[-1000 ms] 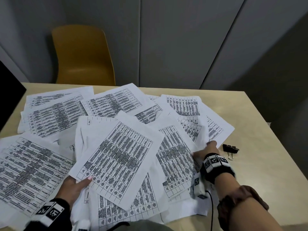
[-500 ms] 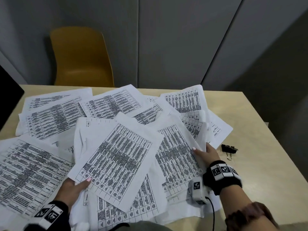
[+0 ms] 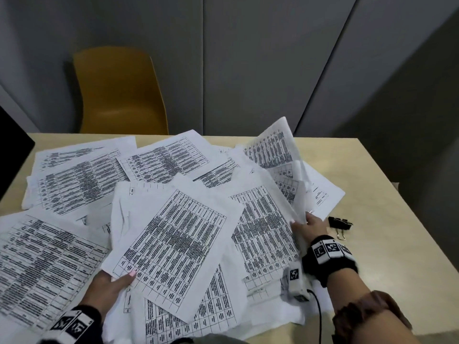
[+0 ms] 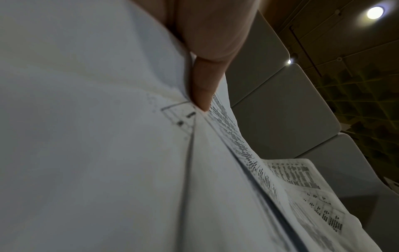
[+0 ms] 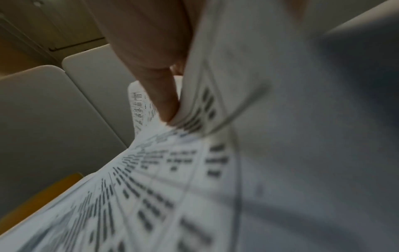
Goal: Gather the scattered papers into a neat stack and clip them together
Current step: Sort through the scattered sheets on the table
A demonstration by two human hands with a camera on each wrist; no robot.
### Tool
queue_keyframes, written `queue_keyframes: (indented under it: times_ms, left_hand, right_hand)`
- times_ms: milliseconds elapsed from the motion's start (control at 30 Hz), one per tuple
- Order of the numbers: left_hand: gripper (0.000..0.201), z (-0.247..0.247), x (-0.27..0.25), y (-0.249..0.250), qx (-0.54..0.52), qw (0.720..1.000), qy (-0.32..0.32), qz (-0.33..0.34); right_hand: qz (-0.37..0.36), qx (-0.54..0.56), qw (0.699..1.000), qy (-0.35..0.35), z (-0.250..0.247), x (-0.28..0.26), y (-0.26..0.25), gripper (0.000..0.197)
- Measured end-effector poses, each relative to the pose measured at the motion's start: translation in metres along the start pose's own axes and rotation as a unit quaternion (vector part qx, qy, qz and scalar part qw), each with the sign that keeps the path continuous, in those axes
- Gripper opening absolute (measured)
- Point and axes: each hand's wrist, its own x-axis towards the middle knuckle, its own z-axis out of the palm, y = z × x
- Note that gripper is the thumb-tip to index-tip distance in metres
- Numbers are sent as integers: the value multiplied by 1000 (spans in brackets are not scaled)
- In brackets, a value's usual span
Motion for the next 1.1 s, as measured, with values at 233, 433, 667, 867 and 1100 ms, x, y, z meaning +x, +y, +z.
queue_keyframes:
  times_ms: [233,433,667,867,1100]
  left_hand:
    - [23,3,-2,6,-10,1000,6,7]
    - [25,2,6,1,-5,1000,2,6]
    - [49,0,8,-1,38,999,-3,2]
    - [69,1,1,6,69,997,4,25]
    - [53,2,-2,9,64,998,4,18]
  right_hand:
    - [-106,-69,985,121,-12,5,-7,18]
    - [-163,-22,963,215,-33,-5,-21,32]
    - [-256,30,921,294,-67,-33,-72,36]
    - [-343,77,881,317,-72,-47,-114,16]
    - [-410,125,848,313,-72,-69,-159,19]
